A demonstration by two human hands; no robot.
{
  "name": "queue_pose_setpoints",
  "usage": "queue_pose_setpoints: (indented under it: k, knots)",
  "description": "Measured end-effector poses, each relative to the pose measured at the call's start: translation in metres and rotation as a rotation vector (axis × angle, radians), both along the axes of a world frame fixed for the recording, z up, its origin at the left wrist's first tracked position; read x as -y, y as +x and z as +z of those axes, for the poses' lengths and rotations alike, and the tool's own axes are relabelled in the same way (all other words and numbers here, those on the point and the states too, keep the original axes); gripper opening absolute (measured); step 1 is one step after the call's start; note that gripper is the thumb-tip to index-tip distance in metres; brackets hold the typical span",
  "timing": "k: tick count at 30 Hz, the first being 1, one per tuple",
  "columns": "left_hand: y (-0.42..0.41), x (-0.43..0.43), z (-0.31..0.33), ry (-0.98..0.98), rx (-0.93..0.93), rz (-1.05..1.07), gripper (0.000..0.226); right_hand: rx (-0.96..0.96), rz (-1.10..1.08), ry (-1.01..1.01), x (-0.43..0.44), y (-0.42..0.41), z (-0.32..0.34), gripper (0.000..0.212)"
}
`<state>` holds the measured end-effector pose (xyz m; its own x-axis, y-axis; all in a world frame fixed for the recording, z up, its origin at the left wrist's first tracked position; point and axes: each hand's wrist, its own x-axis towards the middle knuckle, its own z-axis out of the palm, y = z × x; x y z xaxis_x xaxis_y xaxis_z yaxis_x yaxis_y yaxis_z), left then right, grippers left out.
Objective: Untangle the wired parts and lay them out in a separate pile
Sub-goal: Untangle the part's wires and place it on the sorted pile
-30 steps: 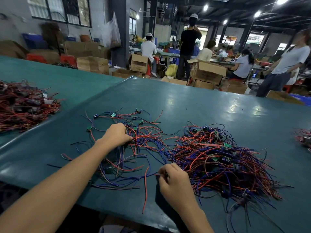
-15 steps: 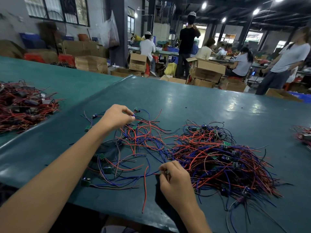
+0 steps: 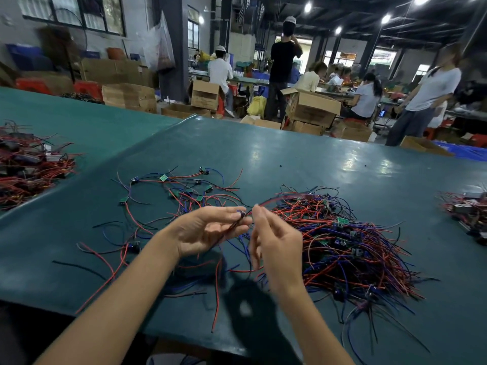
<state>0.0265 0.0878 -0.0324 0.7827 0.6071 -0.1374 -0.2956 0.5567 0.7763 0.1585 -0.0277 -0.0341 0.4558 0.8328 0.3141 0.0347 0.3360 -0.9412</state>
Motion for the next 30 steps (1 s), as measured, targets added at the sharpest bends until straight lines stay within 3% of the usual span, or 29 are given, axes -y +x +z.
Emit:
queue_pose_setpoints:
  k: [4, 9, 16, 19, 22, 30]
  knots:
    - [0.012, 0.011, -0.025, 0.145, 0.024, -0.018, 0.037, 0.022, 0.03, -0.026, -0.012, 0.013, 0.019, 0.01]
    - [0.015, 0.02, -0.042, 0.202, -0.007, 0.01, 0.057, 0.223, 0.112, -0.184, -0.019, 0.031, 0.014, 0.017]
    - [0.016, 0.026, -0.043, 0.311, -0.112, 0.081, 0.034, 0.326, 0.226, -0.46, -0.026, 0.049, 0.016, 0.023]
    - [0.017, 0.028, -0.042, 0.29, -0.105, 0.095, 0.017, 0.392, 0.179, -0.466, -0.032, 0.05, 0.022, 0.031]
    - [0.019, 0.028, -0.043, 0.274, -0.113, 0.118, 0.005, 0.332, 0.105, -0.418, -0.043, 0.058, 0.037, 0.027]
    - [0.02, 0.029, -0.043, 0.261, -0.086, 0.144, 0.009, 0.493, -0.024, -0.434, -0.07, 0.084, 0.058, 0.027]
